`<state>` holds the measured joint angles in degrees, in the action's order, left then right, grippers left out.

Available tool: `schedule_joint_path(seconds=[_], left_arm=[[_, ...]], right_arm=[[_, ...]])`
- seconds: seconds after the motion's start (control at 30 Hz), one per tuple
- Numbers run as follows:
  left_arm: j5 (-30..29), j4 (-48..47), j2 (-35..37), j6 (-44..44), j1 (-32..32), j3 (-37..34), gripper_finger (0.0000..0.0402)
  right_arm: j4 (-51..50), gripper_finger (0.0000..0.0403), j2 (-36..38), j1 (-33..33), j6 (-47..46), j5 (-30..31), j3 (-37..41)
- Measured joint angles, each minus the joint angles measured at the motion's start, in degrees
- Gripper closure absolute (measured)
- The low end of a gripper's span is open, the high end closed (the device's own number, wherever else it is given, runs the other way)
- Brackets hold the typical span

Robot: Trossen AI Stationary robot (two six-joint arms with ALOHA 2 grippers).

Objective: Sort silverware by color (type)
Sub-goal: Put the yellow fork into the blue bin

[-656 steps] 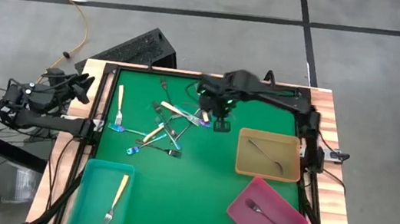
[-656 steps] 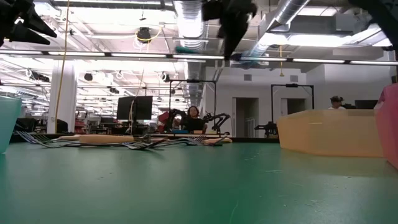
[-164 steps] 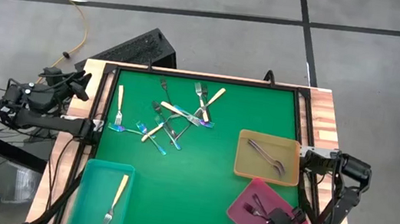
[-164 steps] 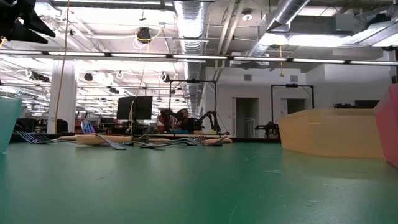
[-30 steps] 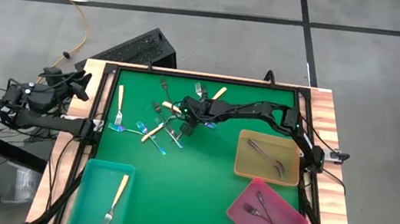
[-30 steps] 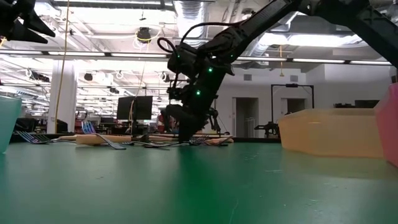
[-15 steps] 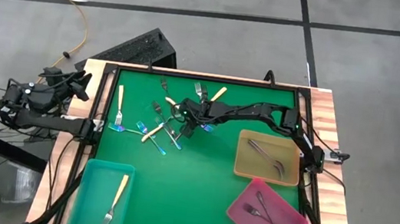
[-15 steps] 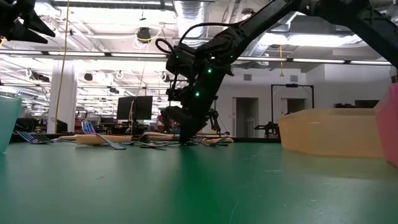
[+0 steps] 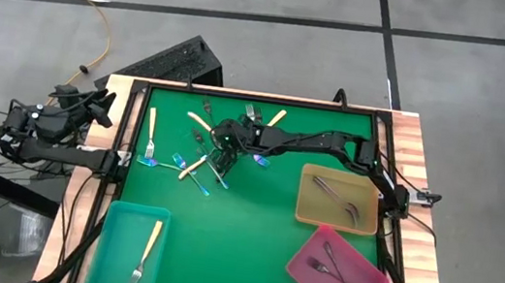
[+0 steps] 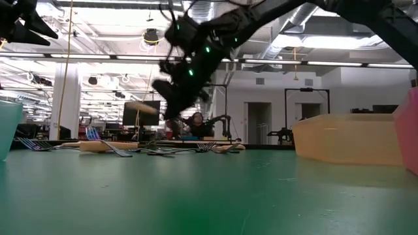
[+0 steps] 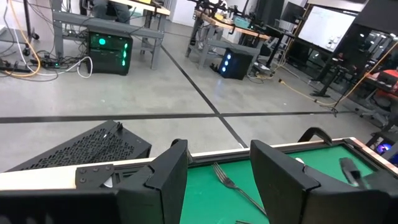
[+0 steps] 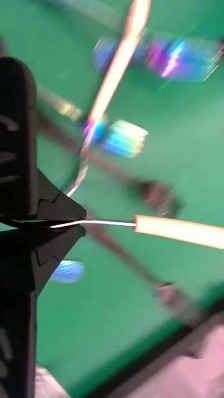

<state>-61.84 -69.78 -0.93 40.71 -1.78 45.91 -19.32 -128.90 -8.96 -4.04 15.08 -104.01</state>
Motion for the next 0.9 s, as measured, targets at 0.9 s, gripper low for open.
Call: schedule_joint_path(seconds=[0.9], left_arm=[[0.0,0.0,0.0,0.0,0.0,0.0,0.0243]], right_arm=[[42.3,0.0376,-0.9,12.9,36.0,-35.6,-1.0]])
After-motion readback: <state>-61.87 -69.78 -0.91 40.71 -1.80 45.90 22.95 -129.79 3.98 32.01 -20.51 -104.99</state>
